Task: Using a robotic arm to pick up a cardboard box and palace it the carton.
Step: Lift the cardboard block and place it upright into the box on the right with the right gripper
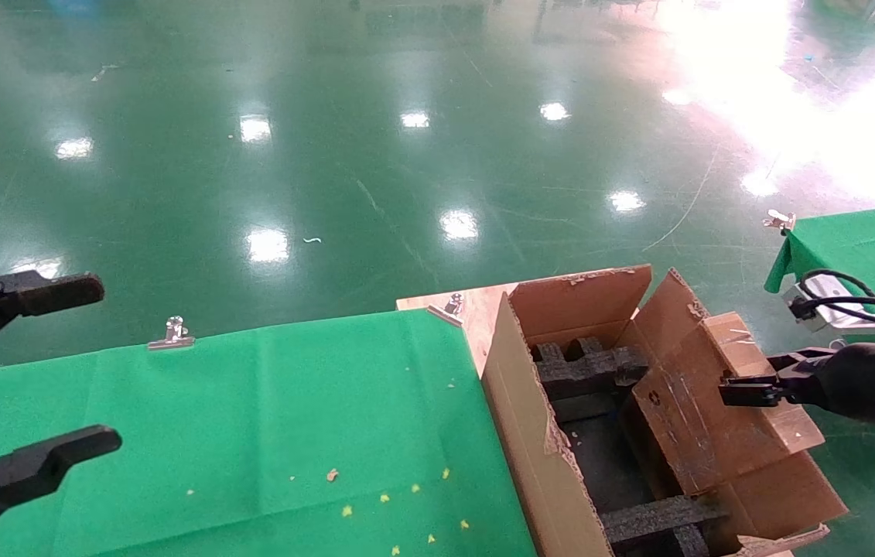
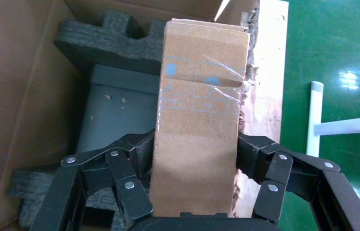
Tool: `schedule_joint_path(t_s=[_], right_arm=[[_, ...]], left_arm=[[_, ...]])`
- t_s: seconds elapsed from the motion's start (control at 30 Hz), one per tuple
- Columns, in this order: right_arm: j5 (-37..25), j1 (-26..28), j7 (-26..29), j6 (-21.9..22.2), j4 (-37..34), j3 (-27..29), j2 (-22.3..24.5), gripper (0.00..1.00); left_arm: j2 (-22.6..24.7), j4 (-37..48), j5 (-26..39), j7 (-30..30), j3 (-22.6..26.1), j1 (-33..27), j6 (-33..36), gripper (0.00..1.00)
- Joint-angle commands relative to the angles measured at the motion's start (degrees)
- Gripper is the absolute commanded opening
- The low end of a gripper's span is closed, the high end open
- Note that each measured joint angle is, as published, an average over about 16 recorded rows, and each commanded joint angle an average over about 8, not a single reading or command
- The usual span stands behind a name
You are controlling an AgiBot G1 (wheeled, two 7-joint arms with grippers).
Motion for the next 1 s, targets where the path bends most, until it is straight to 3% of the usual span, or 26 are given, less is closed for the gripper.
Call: schedule_joint_path(t_s=[0.03, 0.47, 1.0], right_arm=[[-1.2, -0.2, 0.7, 0.5, -0.5, -0.3, -0.6, 0.00], [-7.5, -1.5, 5.5, 2.8, -3.5, -2.1, -6.1, 0.00], [-9.4, -3.2, 4.5, 4.0, -12.7, -3.6, -14.9, 0.00]], left_arm=[[0.0, 0.0, 0.0, 0.0, 0.0, 0.0, 0.0, 1.00], [0.0, 0.0, 0.0, 0.0, 0.0, 0.0, 0.0, 1.00], [0.0, 0.0, 0.0, 0.0, 0.0, 0.0, 0.0, 1.00]])
